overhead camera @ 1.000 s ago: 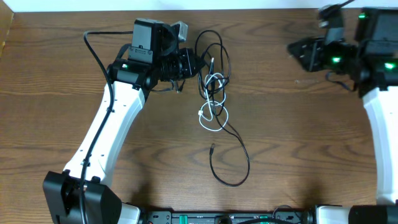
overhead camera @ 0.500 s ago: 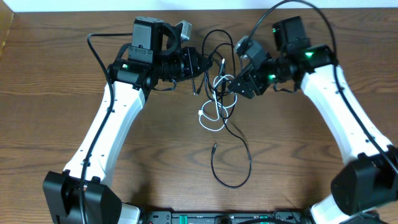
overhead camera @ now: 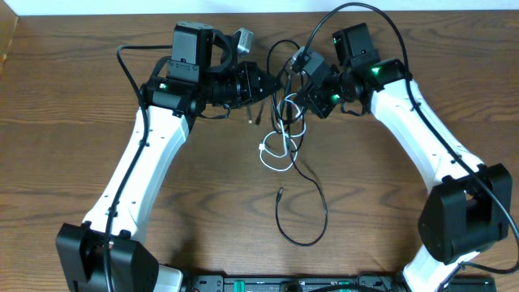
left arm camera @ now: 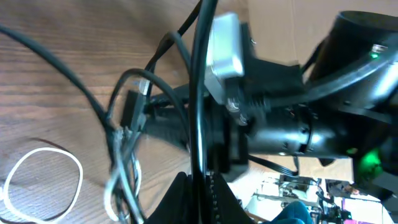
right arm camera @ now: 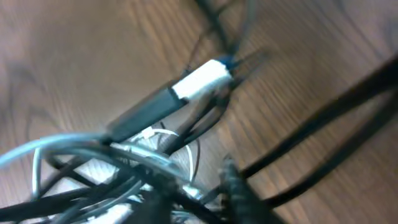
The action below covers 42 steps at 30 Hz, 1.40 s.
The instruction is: Untangle cables
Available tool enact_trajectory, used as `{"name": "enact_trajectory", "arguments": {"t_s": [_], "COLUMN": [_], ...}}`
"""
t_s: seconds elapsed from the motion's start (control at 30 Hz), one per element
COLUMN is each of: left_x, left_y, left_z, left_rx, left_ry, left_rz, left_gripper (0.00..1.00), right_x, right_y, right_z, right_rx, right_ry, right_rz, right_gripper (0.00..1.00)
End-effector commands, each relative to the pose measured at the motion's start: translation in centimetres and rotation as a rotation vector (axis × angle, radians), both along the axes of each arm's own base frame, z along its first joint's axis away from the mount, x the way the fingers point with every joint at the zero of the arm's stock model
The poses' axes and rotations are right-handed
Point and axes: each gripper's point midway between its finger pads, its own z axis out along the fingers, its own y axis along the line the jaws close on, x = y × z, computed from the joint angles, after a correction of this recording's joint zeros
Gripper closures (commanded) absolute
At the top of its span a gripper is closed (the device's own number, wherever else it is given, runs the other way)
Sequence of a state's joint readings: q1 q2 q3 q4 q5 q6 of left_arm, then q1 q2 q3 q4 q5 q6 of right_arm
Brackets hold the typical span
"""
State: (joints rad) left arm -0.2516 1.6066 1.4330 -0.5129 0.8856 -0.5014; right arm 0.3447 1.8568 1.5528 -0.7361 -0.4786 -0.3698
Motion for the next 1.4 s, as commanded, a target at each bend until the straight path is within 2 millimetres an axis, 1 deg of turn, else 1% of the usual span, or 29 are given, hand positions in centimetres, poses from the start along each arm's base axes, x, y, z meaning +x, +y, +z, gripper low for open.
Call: {"name": "enact_trajectory", "arguments": {"t_s": [0.0, 0.03, 0.1, 0.2, 0.23, 0.33, 0.43, 0.47, 0.57, 0.73, 0.77, 0.83, 0.9, 0.97, 1.0, 1.03, 1.1, 1.17, 1.2, 1.23, 1.3, 1.37], "left_x": [-0.3, -0.1, 0.4, 1.1, 1.4, 1.6, 1.2, 1.0, 0.4, 0.0, 0.0, 0.0, -0.1, -0.1, 0.0, 0.1, 0.3, 0.4, 0.4, 0.4, 0.2, 0.1], "left_y": [-0.2, -0.1, 0.4, 1.2, 1.9, 3.1, 3.9, 4.0, 4.2, 4.3, 4.3, 4.3, 3.8, 2.8, 2.2, 1.5, 0.0, -1.1, -1.6, -2.0, -2.5, -2.7], "left_z": [0.7, 0.5, 0.0, -0.8, -1.5, -2.8, -3.8, -4.1, -4.5, -4.8, -4.8, -4.8, -4.4, -3.5, -2.7, -1.9, 0.6, 3.1, 4.4, 5.8, 7.4, 8.3], "left_rx": [-0.025, -0.012, 0.022, 0.081, 0.122, 0.209, 0.271, 0.285, 0.311, 0.326, 0.328, 0.327, 0.296, 0.237, 0.194, 0.150, 0.033, -0.067, -0.118, -0.166, -0.219, -0.247], "left_ry": [-0.003, -0.006, -0.008, -0.011, -0.005, 0.004, 0.013, 0.014, 0.014, 0.014, 0.013, 0.015, 0.007, -0.016, -0.039, -0.066, -0.135, -0.199, -0.236, -0.274, -0.317, -0.340], "left_rz": [-0.016, -0.003, 0.033, 0.087, 0.123, 0.170, 0.172, 0.163, 0.131, 0.111, 0.108, 0.107, 0.088, 0.054, 0.029, 0.003, -0.055, -0.103, -0.129, -0.154, -0.186, -0.202], "left_gripper": [0.92, 0.93, 0.93, 0.93, 0.92, 0.92, 0.93, 0.93, 0.93, 0.92, 0.92, 0.93, 0.93, 0.92, 0.93, 0.92, 0.92, 0.92, 0.93, 0.93, 0.93, 0.93], "right_x": [1.0, 1.4, 2.4, 4.0, 4.4, 4.8, 4.7, 4.6, 4.1, 3.2, 3.1, 3.0, 2.8, 2.5, 2.3, 2.1, 1.7, 1.3, 0.9, 0.6, 0.1, -0.2], "right_y": [-0.8, -1.2, -2.8, -7.1, -9.4, -13.5, -17.0, -18.1, -21.3, -23.7, -23.7, -23.1, -21.5, -20.0, -19.1, -18.4, -16.5, -14.8, -13.6, -12.5, -10.4, -8.7], "right_z": [-0.2, 0.0, 0.8, 3.2, 4.9, 7.5, 9.3, 9.5, 8.9, 8.3, 8.3, 8.5, 8.9, 9.1, 9.1, 9.1, 9.0, 9.0, 9.1, 9.3, 9.8, 10.4], "right_rx": [-0.008, -0.007, -0.003, 0.036, 0.083, 0.159, 0.206, 0.218, 0.231, 0.249, 0.250, 0.261, 0.283, 0.293, 0.290, 0.285, 0.267, 0.256, 0.257, 0.265, 0.293, 0.328], "right_ry": [0.044, 0.048, 0.054, 0.057, 0.056, 0.044, 0.029, 0.034, 0.080, 0.140, 0.140, 0.139, 0.135, 0.135, 0.135, 0.134, 0.128, 0.122, 0.120, 0.116, 0.113, 0.109], "right_rz": [-0.149, -0.194, -0.330, -0.601, -0.705, -0.851, -0.929, -0.949, -1.019, -1.059, -1.052, -0.992, -0.892, -0.809, -0.774, -0.746, -0.671, -0.603, -0.557, -0.509, -0.434, -0.374], "right_gripper": [0.99, 0.99, 0.99, 0.99, 0.99, 0.99, 0.99, 0.99, 0.99, 0.99, 0.99, 0.99, 0.99, 0.99, 0.99, 0.95, 0.78, 0.64, 0.53, 0.46, 0.41, 0.37]}}
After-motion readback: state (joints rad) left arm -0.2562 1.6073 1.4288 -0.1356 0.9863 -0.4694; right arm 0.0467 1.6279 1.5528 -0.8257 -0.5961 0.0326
